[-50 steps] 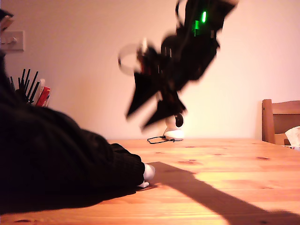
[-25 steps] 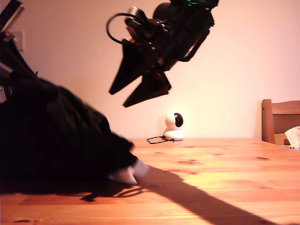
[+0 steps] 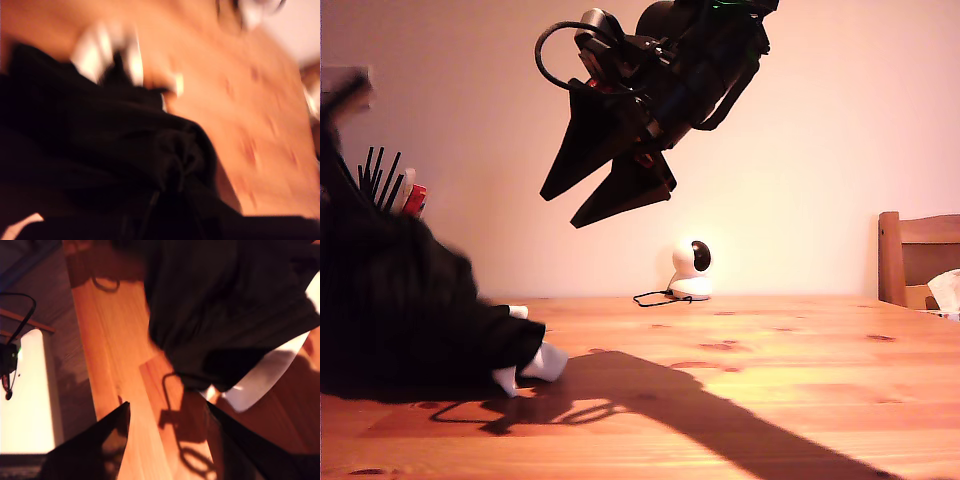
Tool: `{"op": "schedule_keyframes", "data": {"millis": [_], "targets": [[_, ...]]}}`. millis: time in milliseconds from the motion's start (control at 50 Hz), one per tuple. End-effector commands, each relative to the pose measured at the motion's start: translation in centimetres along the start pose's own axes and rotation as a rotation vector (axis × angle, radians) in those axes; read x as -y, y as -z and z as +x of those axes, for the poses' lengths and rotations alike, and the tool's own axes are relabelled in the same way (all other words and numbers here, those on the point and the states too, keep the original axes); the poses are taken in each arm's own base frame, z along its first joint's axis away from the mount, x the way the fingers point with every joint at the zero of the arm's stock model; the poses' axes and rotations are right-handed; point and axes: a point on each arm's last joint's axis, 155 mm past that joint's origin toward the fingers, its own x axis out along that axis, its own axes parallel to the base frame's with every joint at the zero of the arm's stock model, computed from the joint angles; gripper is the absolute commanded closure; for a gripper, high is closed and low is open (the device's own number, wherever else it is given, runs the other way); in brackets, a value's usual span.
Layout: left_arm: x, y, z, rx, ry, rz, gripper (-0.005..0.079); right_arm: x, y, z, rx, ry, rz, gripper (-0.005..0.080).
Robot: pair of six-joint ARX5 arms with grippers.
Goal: Fold the shorts in front of you. After folding it, place it to the right side.
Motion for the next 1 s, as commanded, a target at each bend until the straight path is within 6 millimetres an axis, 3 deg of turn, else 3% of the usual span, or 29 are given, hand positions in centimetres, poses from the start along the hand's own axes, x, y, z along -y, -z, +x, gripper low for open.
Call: {"op": "schedule_keyframes", "data": {"millis": [0,400,520,780,980], "targets": [[0.6,0.7,-0.1,-0.024,0.041,-0.001,0.0763,-0.5,0.0,0.8,-0.006,-0.009,-0.046,0.0329],[3.6,1.4,-2.7,-0.053,0.146,0.018,0.0762,-0.5,-0.2,3.4,-0.11,0.192,-0.366,0.032],[5.0,1.8,-3.6,-0.079,0.198,0.024,0.0762,0.0,-0.4,3.8,-0.137,0.262,-0.431,0.024],[7.2,1.8,-4.9,-0.101,0.276,0.049,0.0762,0.1,-1.7,5.2,-0.124,0.336,-0.522,0.0148],[8.2,1.2,-5.7,-0.078,0.298,0.072,0.0762,0.3,-1.1,6.9,-0.141,0.325,-0.528,0.0126]]}}
